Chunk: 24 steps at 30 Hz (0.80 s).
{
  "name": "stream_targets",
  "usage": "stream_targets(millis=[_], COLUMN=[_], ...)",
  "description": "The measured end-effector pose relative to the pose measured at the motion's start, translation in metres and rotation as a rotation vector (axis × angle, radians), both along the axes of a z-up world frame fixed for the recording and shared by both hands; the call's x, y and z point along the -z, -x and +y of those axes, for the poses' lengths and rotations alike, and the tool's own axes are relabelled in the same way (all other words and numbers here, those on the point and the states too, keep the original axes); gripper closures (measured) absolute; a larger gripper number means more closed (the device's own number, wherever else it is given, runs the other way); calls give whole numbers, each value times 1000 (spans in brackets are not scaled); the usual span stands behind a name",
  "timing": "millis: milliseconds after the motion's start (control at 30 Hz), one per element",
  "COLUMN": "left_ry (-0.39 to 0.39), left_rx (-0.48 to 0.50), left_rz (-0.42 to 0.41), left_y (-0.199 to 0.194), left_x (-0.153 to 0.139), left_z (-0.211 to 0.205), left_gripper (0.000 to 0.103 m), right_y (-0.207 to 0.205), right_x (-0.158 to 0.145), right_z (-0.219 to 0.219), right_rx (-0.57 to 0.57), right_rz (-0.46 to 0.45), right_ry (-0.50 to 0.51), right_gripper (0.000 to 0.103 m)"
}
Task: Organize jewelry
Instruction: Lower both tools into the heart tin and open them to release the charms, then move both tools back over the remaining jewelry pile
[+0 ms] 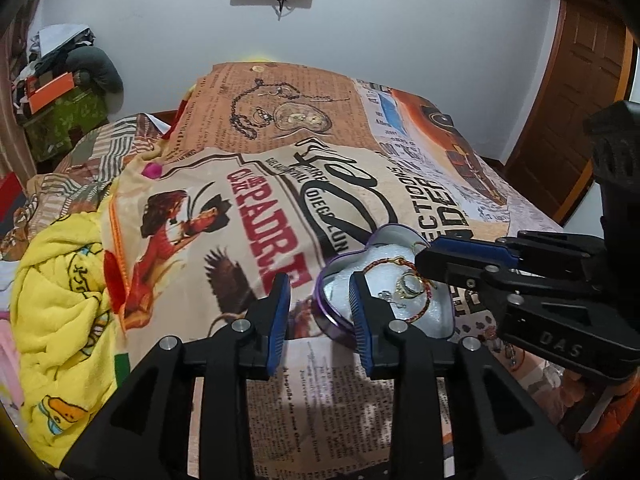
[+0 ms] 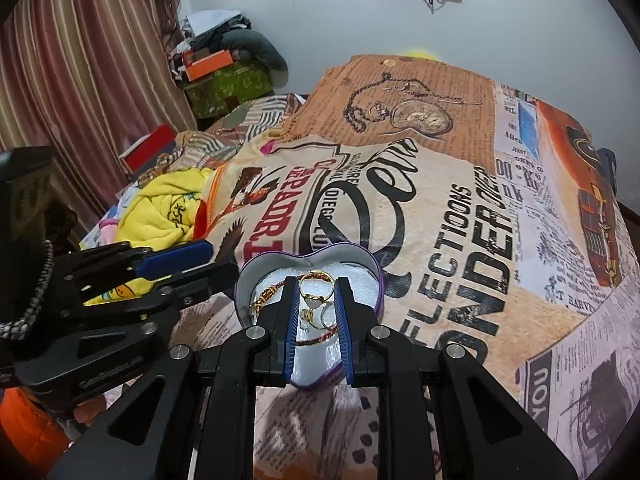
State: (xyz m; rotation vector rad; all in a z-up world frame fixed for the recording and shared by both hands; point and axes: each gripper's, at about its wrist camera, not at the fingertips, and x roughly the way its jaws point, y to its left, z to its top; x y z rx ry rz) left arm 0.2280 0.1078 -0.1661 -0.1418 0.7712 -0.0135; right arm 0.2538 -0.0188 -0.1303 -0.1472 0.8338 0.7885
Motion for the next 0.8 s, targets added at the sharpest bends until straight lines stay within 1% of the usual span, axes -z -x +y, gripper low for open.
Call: stream_targets(millis=[133, 233, 300, 533, 733, 800], left_ry=[4, 9, 9, 4, -9, -13], left_rx=[-12, -17, -16, 9, 43, 53], left_rz=[-2, -1, 2, -5, -22, -27], left_y=[2, 4, 6, 13, 24, 28], left_x=[-1, -1, -2, -12, -28, -33], left_z=[5, 6, 6, -7, -27, -34], left_gripper=[72, 72, 72, 72, 72, 70], right_y=[-4, -4, -4, 6, 20, 27], right_x=[5, 6, 4, -19, -41, -47], right_z=[6, 8, 5, -25, -59, -72], right_rx=[-26, -20, -11, 45, 104, 126], right_rz=[25, 28, 37, 6, -30, -39], right_ry=[20, 42, 36, 1, -17, -22], right_gripper=[87, 86, 85, 84, 84, 84])
